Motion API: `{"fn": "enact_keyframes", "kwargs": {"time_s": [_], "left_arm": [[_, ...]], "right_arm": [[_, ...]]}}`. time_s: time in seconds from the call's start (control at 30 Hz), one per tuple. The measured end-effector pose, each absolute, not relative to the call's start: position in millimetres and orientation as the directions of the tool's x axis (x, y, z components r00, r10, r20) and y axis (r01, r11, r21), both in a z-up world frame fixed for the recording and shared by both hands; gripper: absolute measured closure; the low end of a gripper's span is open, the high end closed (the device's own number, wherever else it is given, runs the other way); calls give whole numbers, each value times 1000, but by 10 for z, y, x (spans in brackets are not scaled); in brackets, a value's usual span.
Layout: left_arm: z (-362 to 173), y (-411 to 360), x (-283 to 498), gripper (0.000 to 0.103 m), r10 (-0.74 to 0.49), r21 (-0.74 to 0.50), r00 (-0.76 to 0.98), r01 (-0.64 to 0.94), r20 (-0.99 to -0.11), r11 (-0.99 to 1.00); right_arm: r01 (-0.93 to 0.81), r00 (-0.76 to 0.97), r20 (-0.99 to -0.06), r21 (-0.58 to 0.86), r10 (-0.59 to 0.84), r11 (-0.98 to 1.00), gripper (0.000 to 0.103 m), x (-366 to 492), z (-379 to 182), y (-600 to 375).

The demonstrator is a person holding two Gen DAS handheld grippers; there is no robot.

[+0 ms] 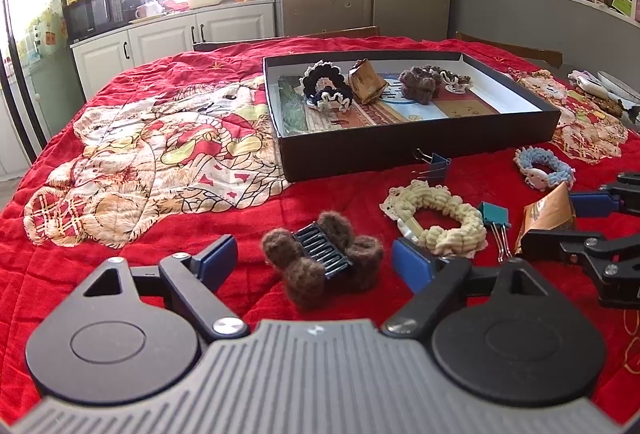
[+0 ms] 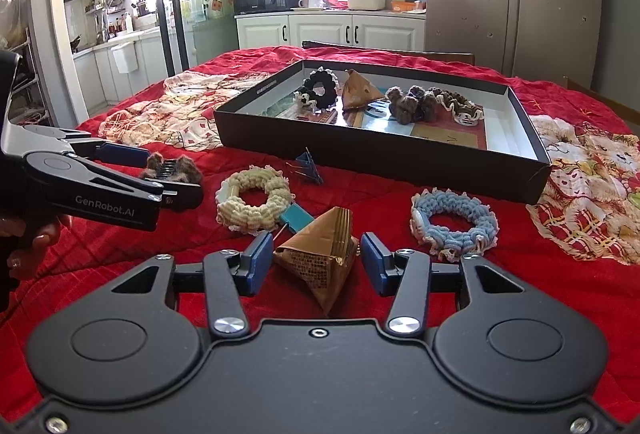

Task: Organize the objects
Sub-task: 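Grasp the brown fuzzy claw clip with the left tool while the right tool grasps the tan triangular item, then carry the fuzzy claw clip and tan triangle with both tools over the box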

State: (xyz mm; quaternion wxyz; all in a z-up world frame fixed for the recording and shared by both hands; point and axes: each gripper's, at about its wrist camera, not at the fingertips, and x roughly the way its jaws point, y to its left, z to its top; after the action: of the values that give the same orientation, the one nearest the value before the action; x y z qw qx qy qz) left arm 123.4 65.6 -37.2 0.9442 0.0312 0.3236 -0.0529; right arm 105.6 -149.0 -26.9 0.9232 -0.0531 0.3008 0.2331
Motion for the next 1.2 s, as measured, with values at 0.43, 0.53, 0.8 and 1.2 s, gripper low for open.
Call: {"fn": "enact_keyframes", "kwargs": {"time_s": [0.43, 0.53, 0.8, 1.2], "left_arm": [[-412, 680, 1253, 29, -99, -8, 774, 121, -625, 993], [-413, 678, 1252, 32, -103, -9, 774, 124, -625, 992], [-420, 672, 1257, 39, -109, -13, 770, 129, -628, 992], [-424, 664, 1251, 47, -111, -13, 768, 133, -631, 991]], "right_arm": [[-467, 697, -592, 53, 404, 883, 58, 1081, -315, -1494], [-469, 697, -593, 48, 403, 882, 58, 1082, -325, -1484], [-469, 696, -594, 49, 404, 882, 59, 1081, -329, -1481], [-476, 697, -593, 38, 403, 878, 61, 1055, -340, -1468]]}}
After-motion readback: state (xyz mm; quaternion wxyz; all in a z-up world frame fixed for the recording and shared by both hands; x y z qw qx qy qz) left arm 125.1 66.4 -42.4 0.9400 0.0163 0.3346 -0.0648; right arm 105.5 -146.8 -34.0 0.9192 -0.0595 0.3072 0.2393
